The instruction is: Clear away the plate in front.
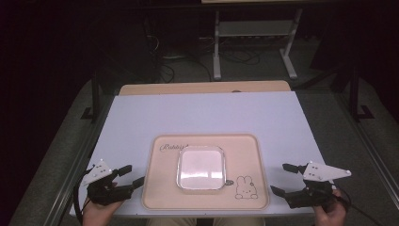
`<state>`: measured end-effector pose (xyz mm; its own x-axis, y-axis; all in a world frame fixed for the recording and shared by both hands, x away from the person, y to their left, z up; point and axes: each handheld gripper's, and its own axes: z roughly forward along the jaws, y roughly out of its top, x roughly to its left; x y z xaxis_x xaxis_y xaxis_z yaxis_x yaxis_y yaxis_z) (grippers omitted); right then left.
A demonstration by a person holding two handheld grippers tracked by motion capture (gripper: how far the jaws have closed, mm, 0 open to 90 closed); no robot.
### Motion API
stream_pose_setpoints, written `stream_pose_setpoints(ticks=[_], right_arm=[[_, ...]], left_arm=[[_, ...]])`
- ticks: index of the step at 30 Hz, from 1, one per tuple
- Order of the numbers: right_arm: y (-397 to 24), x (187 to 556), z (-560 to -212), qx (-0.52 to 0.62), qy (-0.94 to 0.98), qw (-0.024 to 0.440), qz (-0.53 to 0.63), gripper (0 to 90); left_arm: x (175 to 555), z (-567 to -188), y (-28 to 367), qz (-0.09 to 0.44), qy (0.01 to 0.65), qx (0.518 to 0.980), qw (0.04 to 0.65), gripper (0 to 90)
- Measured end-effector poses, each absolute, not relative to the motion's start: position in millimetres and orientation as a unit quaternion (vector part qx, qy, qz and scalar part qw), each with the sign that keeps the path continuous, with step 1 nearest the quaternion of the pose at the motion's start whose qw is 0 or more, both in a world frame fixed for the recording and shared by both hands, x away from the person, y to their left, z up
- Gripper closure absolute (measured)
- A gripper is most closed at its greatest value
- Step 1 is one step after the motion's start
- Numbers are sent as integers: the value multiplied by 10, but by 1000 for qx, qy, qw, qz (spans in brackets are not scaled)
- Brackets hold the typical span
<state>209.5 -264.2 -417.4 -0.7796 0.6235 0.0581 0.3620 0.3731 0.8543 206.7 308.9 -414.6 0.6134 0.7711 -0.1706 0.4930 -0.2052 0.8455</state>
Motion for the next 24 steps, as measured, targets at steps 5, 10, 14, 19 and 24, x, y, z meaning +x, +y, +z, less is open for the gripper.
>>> stream_pose_setpoints(ticks=[5, 10, 14, 19, 24], right_arm=[[-2648, 2105, -4180, 305, 817, 136, 470, 131], [-2627, 2111, -4187, 303, 820, 133, 468, 131], [-2608, 2108, -4187, 299, 824, 132, 463, 131], [-2592, 2105, -4186, 296, 826, 130, 462, 132], [-2588, 2109, -4188, 293, 827, 130, 462, 131]], left_arm=[[2038, -4159, 3098, 148, 412, 762, 477, 290], [2068, -4186, 3065, 153, 409, 769, 468, 290], [2074, -4198, 3033, 150, 403, 767, 476, 291], [2125, -4239, 3028, 167, 399, 776, 459, 291], [2181, -4267, 3106, 167, 411, 769, 459, 293]])
